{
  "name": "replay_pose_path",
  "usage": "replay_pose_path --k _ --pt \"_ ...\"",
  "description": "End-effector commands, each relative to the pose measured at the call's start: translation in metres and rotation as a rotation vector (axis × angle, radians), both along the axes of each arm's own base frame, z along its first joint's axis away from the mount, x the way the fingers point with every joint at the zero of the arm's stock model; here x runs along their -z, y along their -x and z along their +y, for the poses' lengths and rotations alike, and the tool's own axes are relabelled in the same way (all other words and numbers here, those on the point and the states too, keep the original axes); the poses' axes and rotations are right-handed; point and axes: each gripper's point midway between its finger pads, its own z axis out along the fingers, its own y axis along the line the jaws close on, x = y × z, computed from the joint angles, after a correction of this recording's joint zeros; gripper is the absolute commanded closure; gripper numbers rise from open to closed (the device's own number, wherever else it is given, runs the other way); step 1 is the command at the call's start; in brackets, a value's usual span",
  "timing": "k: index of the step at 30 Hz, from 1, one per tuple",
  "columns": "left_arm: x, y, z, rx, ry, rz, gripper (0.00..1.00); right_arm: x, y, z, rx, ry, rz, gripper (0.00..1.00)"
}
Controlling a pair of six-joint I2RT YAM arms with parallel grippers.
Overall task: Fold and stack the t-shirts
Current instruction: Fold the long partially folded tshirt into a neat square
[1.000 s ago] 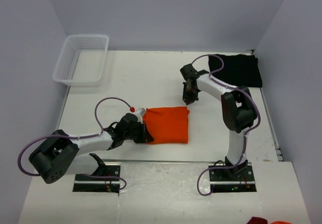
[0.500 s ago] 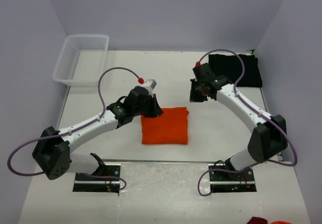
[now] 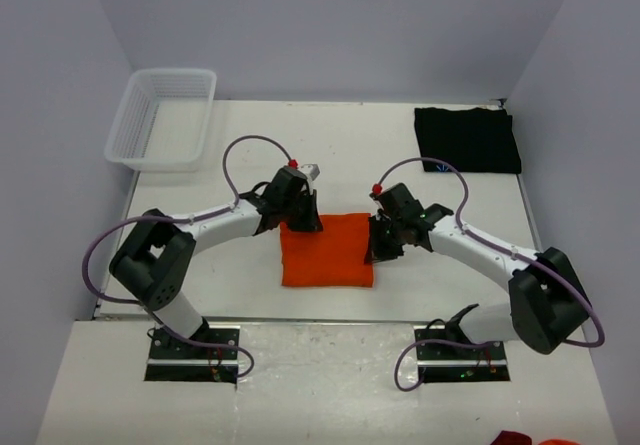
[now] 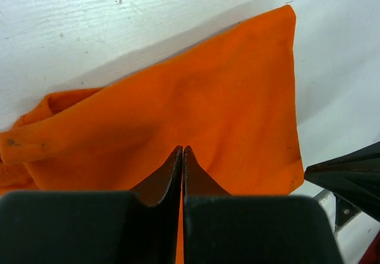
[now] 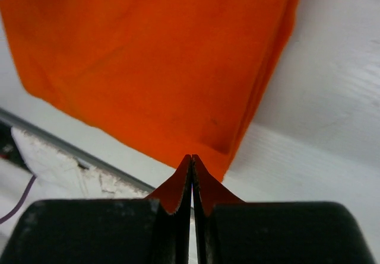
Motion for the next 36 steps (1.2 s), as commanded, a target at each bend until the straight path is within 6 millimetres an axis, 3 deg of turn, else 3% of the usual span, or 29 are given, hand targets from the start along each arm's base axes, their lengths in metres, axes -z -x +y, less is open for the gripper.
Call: replay_pose_path --k 1,5,10,18,24,30,36 --pt "-0.008 -0.011 -0.002 0.056 0.118 -0.047 1.00 -0.019 0.001 0.039 -0.075 -0.224 -0.026 1.00" --pt "0.000 -0.021 0.015 0.038 0.184 -0.057 1.00 -0.024 0.008 0.051 -0.109 -0.305 -0.011 1.00" --pt "0.008 -0.026 0.018 0.039 0.218 -0.043 1.00 -0.019 0.006 0.060 -0.122 -0.328 0.016 1.00" --pt "0.023 -0.034 0.020 0.029 0.233 -0.015 1.00 0.036 0.008 0.065 -0.078 -0.262 0.146 1.00" --pt "0.043 -0.038 0.053 -0.042 0.219 0.017 1.00 0.061 0.018 0.049 -0.002 -0.184 0.175 1.00" --pt "0.054 -0.042 0.100 -0.136 0.167 0.028 1.00 0.069 0.025 0.034 0.036 -0.137 0.170 1.00" --pt "0.048 -0.046 0.118 -0.169 0.136 0.006 1.00 0.060 0.030 0.027 0.051 -0.143 0.137 1.00"
